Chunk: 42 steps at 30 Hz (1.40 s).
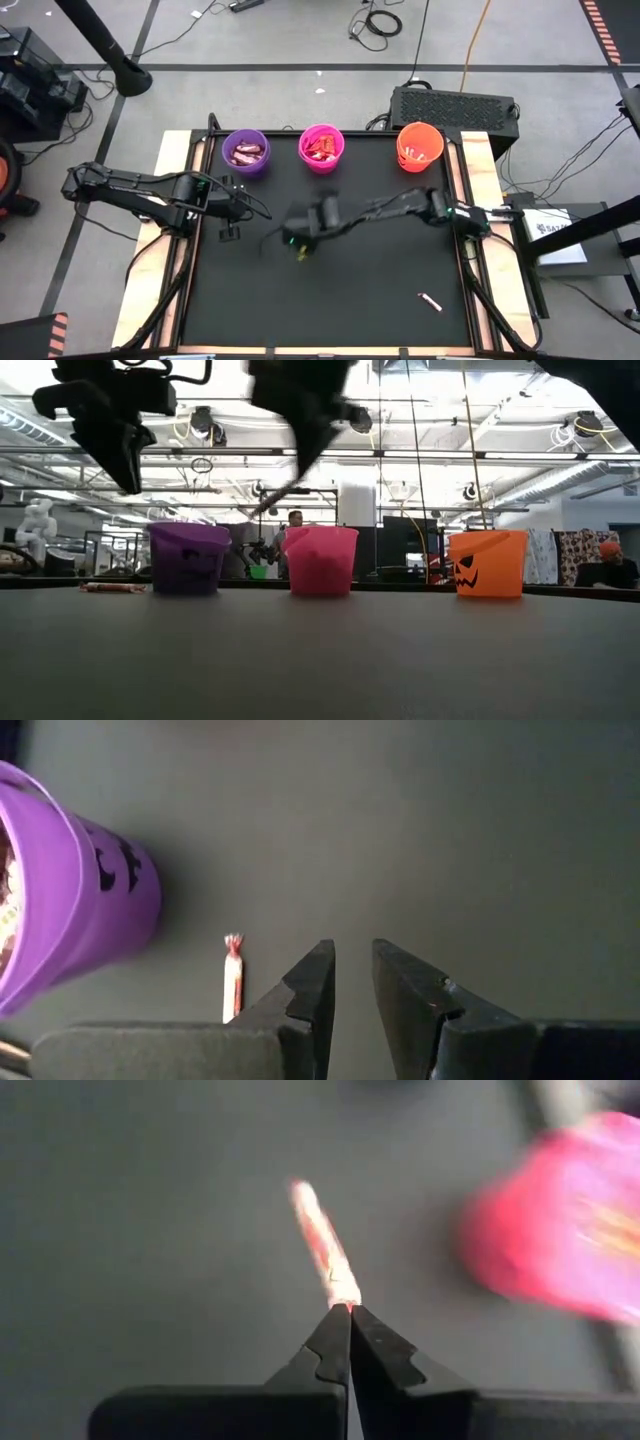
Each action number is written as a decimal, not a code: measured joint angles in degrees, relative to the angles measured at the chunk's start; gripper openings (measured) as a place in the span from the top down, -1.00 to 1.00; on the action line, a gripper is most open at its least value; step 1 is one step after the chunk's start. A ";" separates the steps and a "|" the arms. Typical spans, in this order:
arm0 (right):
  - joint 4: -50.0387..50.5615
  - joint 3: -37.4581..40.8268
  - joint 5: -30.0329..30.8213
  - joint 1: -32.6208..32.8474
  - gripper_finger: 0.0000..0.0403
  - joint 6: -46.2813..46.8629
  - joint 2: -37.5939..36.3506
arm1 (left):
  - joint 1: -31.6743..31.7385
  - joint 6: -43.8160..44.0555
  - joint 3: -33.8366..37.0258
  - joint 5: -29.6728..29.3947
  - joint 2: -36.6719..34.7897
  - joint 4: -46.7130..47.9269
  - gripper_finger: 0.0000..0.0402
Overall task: Sort candy by brand, put in halloween buckets
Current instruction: Put the white candy into the orange bucket
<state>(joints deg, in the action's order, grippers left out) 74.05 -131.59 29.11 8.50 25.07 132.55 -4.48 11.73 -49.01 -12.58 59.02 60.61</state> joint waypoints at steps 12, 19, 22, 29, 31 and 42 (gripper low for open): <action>15.61 8.24 7.01 -12.01 1.00 8.04 -19.76 | -0.06 -0.22 1.32 -2.28 0.34 -4.14 0.61; 14.88 25.36 8.39 -20.97 1.00 15.18 -38.97 | 0.10 -1.53 5.85 -3.02 0.46 -8.83 0.61; 14.80 35.21 8.92 -25.61 1.00 19.06 -45.51 | 0.12 -1.75 5.88 -3.00 0.45 -8.66 0.61; 8.57 54.50 9.83 -34.29 1.00 21.24 -56.43 | 0.12 -1.93 5.88 -3.00 0.42 -8.75 0.61; 4.64 58.21 8.50 -35.09 1.00 19.72 -58.29 | 0.12 -1.97 5.88 -3.00 0.42 -8.74 0.61; -1.76 68.89 4.18 -37.38 1.00 19.34 -59.80 | 0.12 -1.93 5.88 -2.97 0.39 -8.73 0.61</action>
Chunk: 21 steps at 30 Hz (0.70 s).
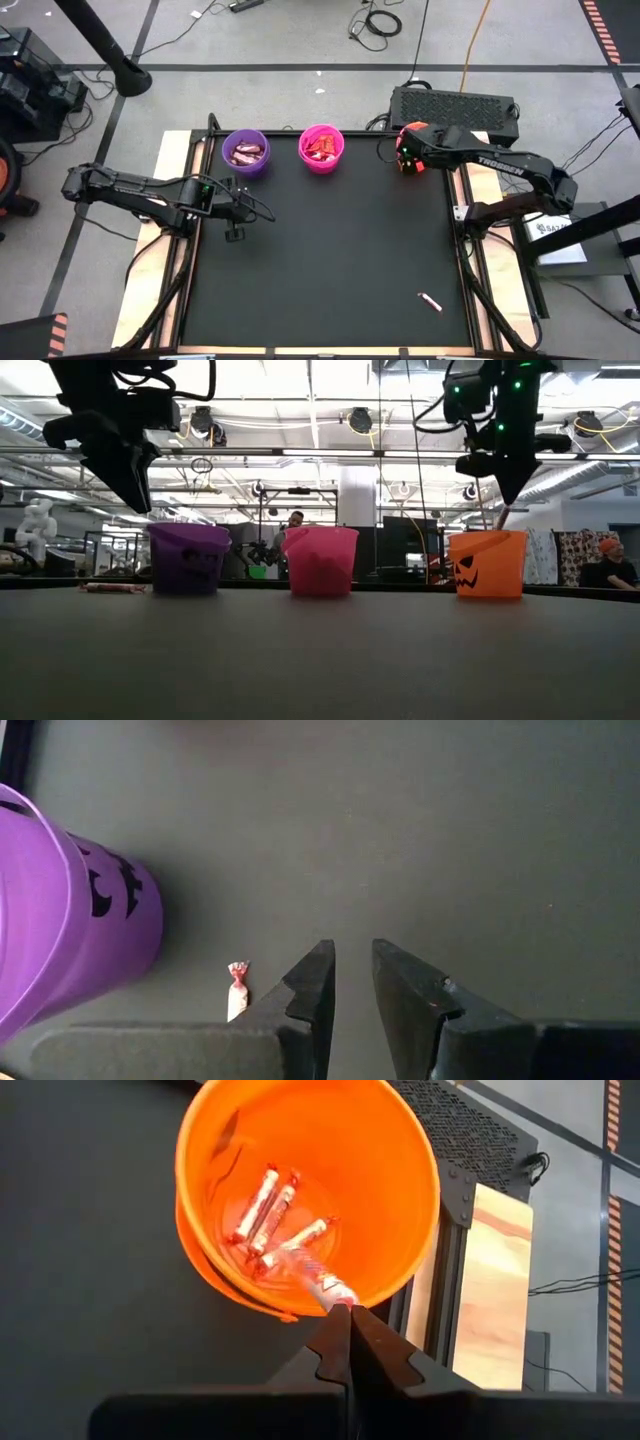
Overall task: Sort candy by brand, put in halloween buckets
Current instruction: Put the white candy into the orange bucket
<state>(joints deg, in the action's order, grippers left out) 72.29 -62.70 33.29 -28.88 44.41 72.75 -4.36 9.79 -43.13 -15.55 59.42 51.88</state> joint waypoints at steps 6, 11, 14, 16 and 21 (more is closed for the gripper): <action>-1.55 0.72 1.48 -0.04 0.95 -0.24 0.00 | 0.00 0.26 0.00 -0.22 0.00 0.05 0.61; -1.48 0.72 1.76 -0.04 0.77 -0.23 0.00 | 0.09 0.42 0.00 -1.16 0.00 0.27 0.61; -1.46 0.72 2.61 0.11 0.61 2.37 0.00 | 1.48 0.57 0.00 -1.17 0.27 0.28 0.61; -1.49 0.72 2.22 0.62 0.49 4.05 0.00 | 3.31 0.85 0.00 -1.20 0.78 0.35 0.61; -5.00 0.72 -1.69 3.67 0.24 0.86 0.00 | 11.42 -1.08 0.00 2.04 3.91 -0.15 0.61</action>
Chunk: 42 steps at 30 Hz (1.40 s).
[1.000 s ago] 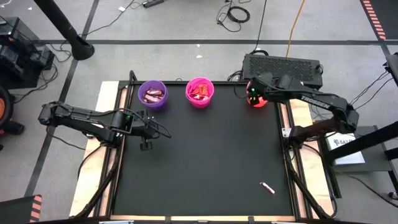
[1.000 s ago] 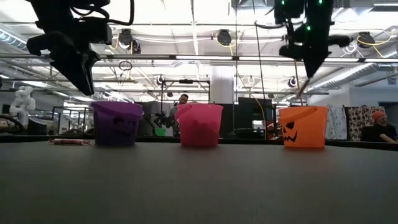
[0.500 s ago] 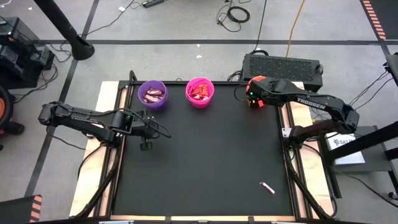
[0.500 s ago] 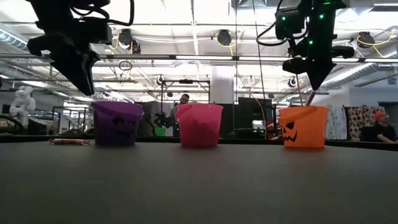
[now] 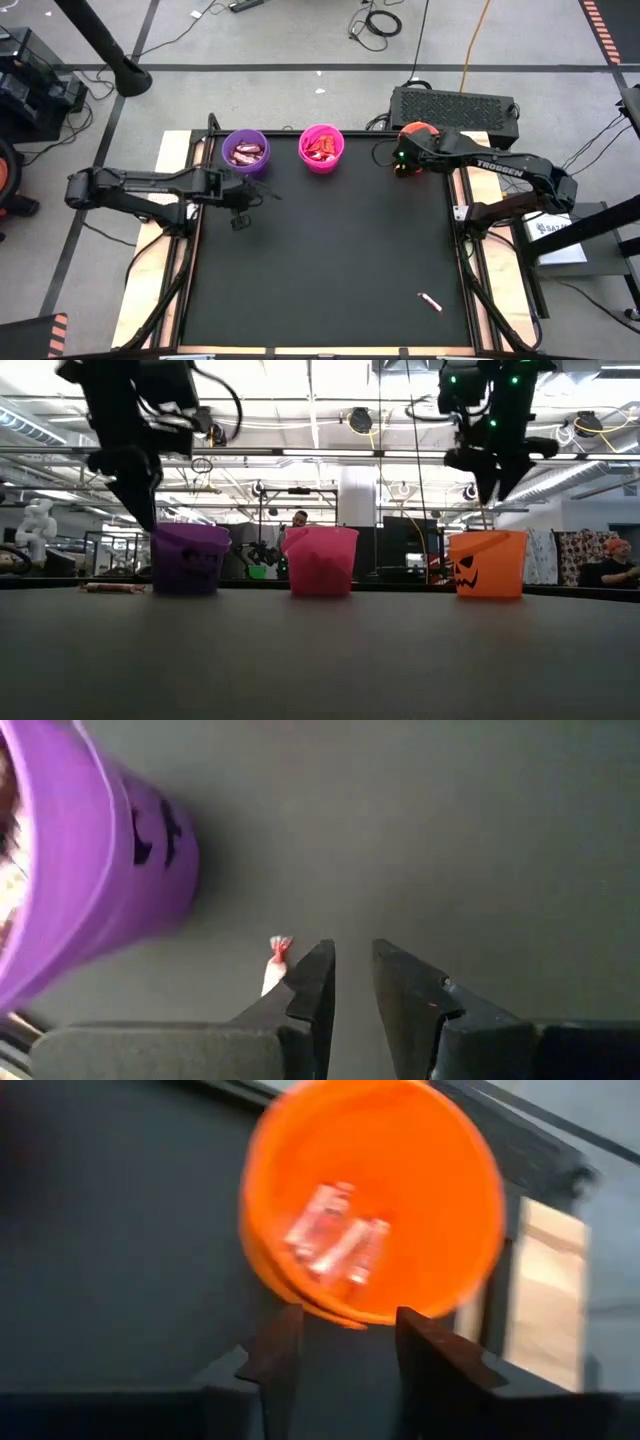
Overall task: Sort candy by brand, put in halloween buckets
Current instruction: Put the white candy into the orange bucket
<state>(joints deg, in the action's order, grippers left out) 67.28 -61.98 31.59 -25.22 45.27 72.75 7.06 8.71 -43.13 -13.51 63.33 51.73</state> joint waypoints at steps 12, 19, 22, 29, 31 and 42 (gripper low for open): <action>-19.65 0.00 -0.10 19.84 0.08 -8.18 0.00 | 17.01 -3.06 -0.02 7.23 13.57 -1.24 0.61; -20.85 0.00 5.21 28.59 0.08 -8.07 0.07 | 17.61 -4.71 -0.26 5.72 18.41 -2.65 0.61; -21.58 0.00 7.93 31.88 0.08 -6.59 0.71 | 17.63 -5.21 -0.08 3.00 18.78 -3.17 0.61; -23.96 -0.02 8.87 37.14 0.08 -5.48 2.98 | 17.52 -8.06 -0.15 6.13 18.69 -3.95 0.61; -24.32 -0.07 8.97 37.75 0.08 -5.44 3.89 | 17.52 -8.12 -0.15 6.06 18.69 -3.92 0.61; -25.85 -0.04 8.76 40.46 0.08 -3.91 10.96 | 17.52 -8.08 -0.09 5.98 18.73 -3.83 0.33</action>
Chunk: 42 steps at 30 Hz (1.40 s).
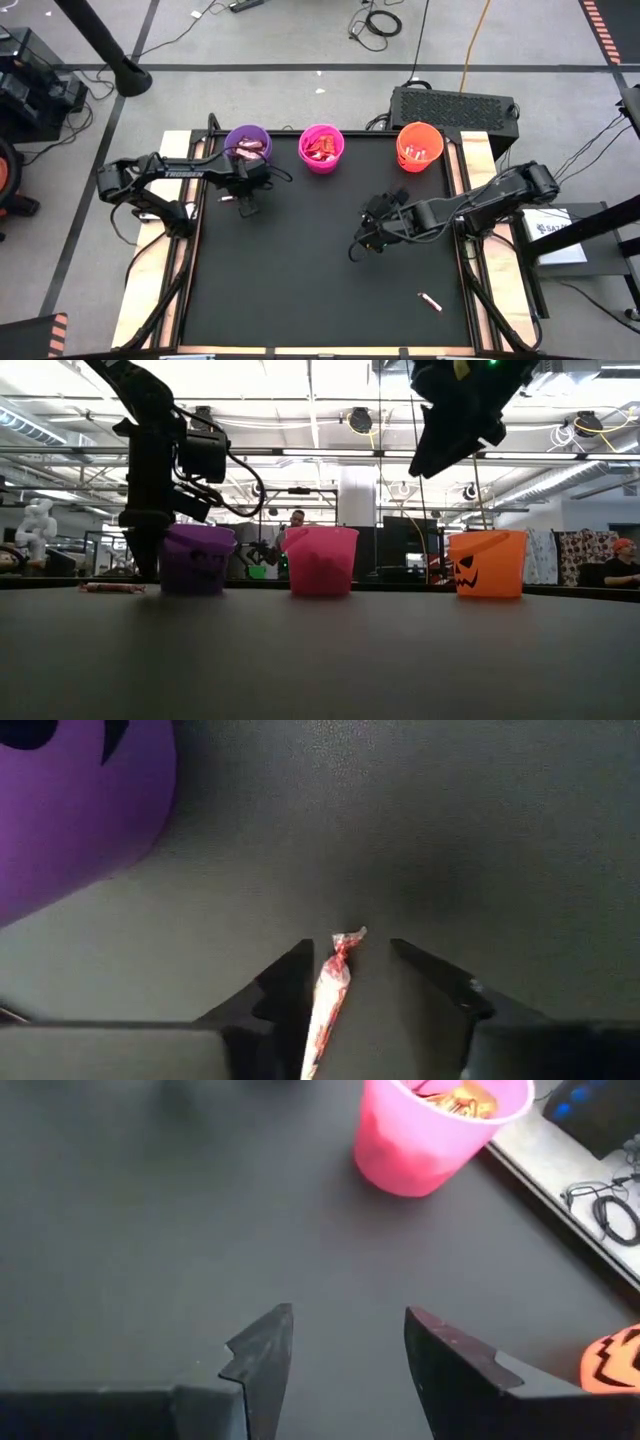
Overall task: Sort candy by brand, put in halloween buckets
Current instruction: Put the white candy into the orange bucket
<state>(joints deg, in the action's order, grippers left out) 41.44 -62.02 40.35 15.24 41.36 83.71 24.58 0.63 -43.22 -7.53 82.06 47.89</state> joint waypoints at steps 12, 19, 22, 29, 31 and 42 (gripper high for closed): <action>-3.24 0.02 -0.14 1.45 0.08 1.21 5.04 | -3.11 0.36 0.49 0.66 4.99 -0.24 0.06; -3.66 0.04 -0.15 1.54 0.08 1.10 5.10 | -3.34 -1.09 0.20 -1.00 8.15 -0.56 0.06; -3.73 0.04 -0.14 1.54 0.08 1.08 5.08 | -3.26 -1.47 0.26 -1.02 8.09 -0.67 0.06; -3.83 0.04 -0.13 1.54 0.08 1.06 5.08 | -3.26 -3.50 0.26 -0.66 8.14 -0.86 0.29; -3.91 0.04 -0.13 1.56 0.08 1.06 5.08 | -3.28 -4.06 0.26 -0.58 8.17 -0.87 0.43; -3.98 0.04 -0.10 2.60 0.08 2.81 5.08 | -5.30 -7.05 0.04 0.83 8.24 -0.74 0.98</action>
<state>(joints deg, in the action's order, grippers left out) 37.46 -61.98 40.25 17.84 44.17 88.79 19.28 -6.42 -43.18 -6.70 90.30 47.15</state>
